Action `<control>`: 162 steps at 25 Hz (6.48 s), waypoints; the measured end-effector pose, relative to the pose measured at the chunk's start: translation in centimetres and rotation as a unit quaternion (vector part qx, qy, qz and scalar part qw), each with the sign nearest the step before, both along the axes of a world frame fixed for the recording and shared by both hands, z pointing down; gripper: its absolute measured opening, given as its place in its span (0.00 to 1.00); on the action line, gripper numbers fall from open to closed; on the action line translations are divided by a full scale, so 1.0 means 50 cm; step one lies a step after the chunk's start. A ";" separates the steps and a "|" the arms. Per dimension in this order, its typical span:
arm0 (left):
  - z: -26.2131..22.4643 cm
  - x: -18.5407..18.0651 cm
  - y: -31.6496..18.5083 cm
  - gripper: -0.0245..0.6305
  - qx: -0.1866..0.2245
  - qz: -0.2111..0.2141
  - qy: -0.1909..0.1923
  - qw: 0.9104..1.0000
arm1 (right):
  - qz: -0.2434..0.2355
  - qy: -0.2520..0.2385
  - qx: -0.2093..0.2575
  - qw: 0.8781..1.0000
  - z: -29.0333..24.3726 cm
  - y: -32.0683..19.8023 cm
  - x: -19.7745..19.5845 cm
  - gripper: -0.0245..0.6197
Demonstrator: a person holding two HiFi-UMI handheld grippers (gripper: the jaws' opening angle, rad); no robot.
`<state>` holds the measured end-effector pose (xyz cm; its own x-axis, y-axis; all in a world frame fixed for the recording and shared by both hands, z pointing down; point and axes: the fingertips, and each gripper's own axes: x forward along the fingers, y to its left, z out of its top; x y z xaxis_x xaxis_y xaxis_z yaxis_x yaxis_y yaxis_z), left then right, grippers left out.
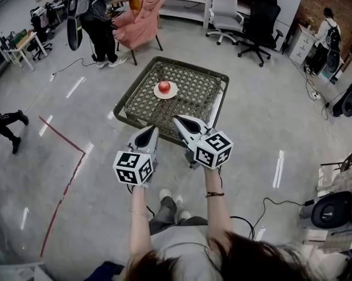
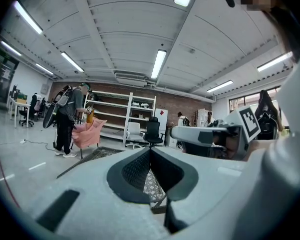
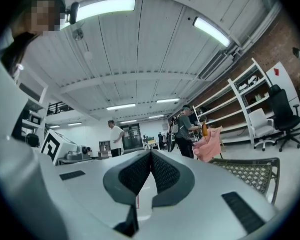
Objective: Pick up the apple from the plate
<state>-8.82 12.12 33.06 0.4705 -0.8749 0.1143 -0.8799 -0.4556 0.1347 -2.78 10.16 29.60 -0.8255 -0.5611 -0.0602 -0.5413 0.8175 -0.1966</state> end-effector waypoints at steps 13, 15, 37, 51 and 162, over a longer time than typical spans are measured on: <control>0.012 -0.056 -0.184 0.05 -0.010 0.032 0.004 0.999 | 0.028 0.026 -0.013 0.999 0.041 -0.168 -0.060 0.05; 0.016 -0.063 -0.206 0.05 -0.011 0.037 0.004 0.999 | 0.032 0.027 -0.014 0.999 0.045 -0.187 -0.065 0.05; 0.068 -0.068 -0.305 0.05 -0.030 0.084 0.014 0.996 | 0.059 0.031 -0.050 0.997 0.108 -0.280 -0.082 0.05; 0.102 -0.056 -0.406 0.05 -0.053 0.070 0.019 0.996 | 0.043 0.034 -0.067 0.996 0.126 -0.395 -0.074 0.05; 0.555 -0.063 -0.876 0.56 -0.171 0.052 -0.068 0.982 | 0.035 0.044 -0.256 0.965 0.574 -0.779 -0.044 0.05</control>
